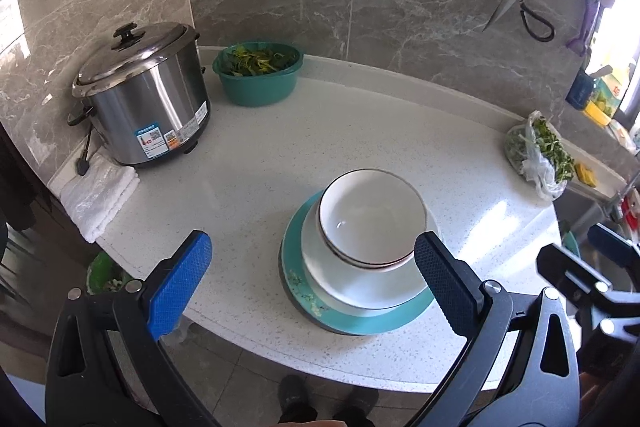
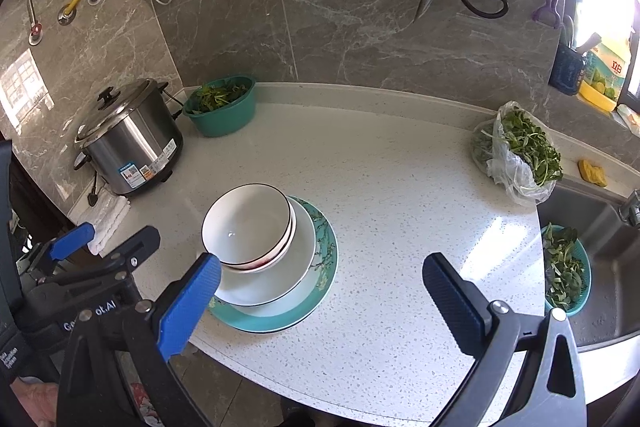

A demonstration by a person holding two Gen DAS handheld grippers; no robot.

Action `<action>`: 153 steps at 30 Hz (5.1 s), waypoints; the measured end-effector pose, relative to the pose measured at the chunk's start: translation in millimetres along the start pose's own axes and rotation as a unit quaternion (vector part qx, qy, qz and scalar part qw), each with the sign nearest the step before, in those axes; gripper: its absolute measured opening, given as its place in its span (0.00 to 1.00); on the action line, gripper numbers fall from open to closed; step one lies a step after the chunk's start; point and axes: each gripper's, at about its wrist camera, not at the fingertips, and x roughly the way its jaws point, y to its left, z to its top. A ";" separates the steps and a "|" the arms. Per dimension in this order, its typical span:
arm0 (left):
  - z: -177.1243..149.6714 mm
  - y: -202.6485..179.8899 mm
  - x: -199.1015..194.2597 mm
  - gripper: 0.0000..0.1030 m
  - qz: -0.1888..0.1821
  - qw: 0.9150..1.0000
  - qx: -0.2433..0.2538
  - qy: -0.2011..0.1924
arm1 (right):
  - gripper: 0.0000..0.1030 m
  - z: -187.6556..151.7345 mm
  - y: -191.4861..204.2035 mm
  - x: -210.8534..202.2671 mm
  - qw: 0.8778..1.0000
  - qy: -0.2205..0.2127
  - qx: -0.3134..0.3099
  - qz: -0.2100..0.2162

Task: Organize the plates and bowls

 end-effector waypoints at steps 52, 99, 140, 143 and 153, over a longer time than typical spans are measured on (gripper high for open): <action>29.9 -17.5 0.1 1.00 0.011 1.000 0.006 -0.003 | 1.00 4.2 -11.9 5.9 1.000 0.012 0.003 -0.012; 20.6 -21.1 8.9 1.00 0.012 1.000 0.012 0.010 | 1.00 1.1 -15.2 10.4 1.000 0.019 0.010 -0.015; 18.9 -22.9 8.5 1.00 0.007 1.000 0.015 0.014 | 1.00 -2.0 -17.9 10.7 1.000 0.021 0.011 -0.016; 18.6 -23.9 8.8 1.00 0.007 1.000 0.015 0.014 | 1.00 -1.9 -18.1 10.6 1.000 0.020 0.011 -0.016; 18.1 -28.0 8.7 1.00 0.004 1.000 0.017 0.015 | 1.00 -3.5 -22.6 8.1 1.000 0.020 0.014 -0.019</action>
